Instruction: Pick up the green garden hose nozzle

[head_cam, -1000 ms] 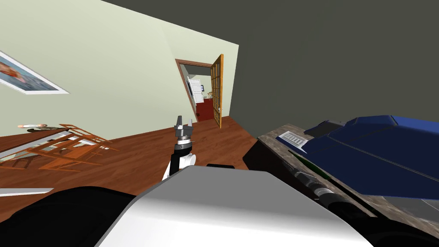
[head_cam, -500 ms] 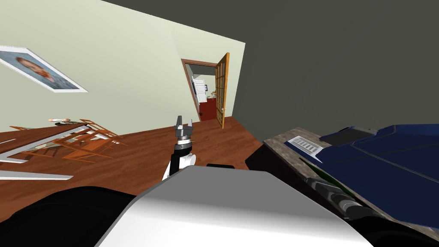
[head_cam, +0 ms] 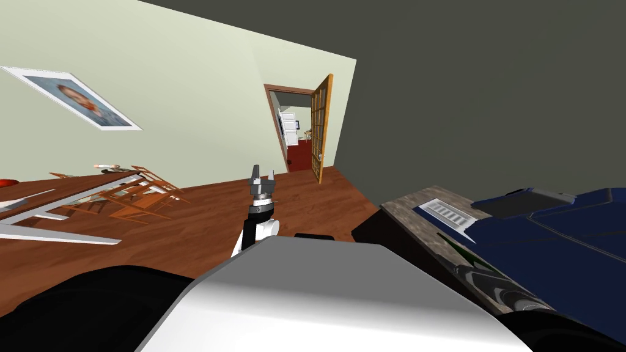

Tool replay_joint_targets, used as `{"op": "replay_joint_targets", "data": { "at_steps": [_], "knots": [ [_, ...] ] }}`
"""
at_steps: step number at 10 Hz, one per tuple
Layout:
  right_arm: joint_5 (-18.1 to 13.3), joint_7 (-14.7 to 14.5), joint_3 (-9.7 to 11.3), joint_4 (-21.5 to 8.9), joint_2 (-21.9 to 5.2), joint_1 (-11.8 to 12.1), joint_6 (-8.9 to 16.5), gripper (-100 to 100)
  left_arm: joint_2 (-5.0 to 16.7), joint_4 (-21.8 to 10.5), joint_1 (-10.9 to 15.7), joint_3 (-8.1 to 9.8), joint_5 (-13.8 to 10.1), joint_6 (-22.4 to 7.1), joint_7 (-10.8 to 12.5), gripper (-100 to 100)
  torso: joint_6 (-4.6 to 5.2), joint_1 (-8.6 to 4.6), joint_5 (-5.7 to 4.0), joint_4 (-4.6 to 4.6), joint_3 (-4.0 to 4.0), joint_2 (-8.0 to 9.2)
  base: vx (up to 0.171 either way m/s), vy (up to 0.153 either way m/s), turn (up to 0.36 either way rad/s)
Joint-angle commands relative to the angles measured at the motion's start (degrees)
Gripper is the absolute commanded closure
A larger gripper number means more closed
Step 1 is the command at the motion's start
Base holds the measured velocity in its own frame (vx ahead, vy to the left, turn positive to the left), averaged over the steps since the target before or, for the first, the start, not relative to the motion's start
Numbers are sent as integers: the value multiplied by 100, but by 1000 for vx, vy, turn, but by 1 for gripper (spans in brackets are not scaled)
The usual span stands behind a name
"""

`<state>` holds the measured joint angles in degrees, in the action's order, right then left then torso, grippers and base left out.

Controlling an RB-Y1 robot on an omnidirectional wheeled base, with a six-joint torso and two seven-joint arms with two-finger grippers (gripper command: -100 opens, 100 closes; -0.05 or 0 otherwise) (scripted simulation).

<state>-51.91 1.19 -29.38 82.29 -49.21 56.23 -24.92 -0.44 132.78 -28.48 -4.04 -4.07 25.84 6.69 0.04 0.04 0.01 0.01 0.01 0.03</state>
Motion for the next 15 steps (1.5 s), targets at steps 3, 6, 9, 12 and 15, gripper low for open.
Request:
{"op": "replay_joint_targets", "data": {
  "at_steps": [3,6,9,12,15],
  "knots": [
    [-467,-222,-110,-438,-243,152,-37,-100,0,0,0,0,0,0,0,0,-2,-5,0,0,1,2,22,-11,87],
    [-844,-396,-168,-807,-478,255,-75,-100,0,0,0,0,0,0,0,0,0,-7,-3,2,4,6,12,-18,64],
    [-1180,-570,-198,-1137,-671,336,-121,-100,0,0,0,0,0,0,0,0,1,-13,-4,2,5,8,8,-36,68],
    [-1471,-734,-197,-1422,-819,398,-174,-100,0,0,0,0,0,0,0,0,0,-10,-3,3,7,11,0,-30,57],
    [-1717,-883,-163,-1657,-920,439,-232,-100,0,0,0,0,0,0,0,0,1,-19,-5,3,8,14,-4,-49,52]
  ]
}}
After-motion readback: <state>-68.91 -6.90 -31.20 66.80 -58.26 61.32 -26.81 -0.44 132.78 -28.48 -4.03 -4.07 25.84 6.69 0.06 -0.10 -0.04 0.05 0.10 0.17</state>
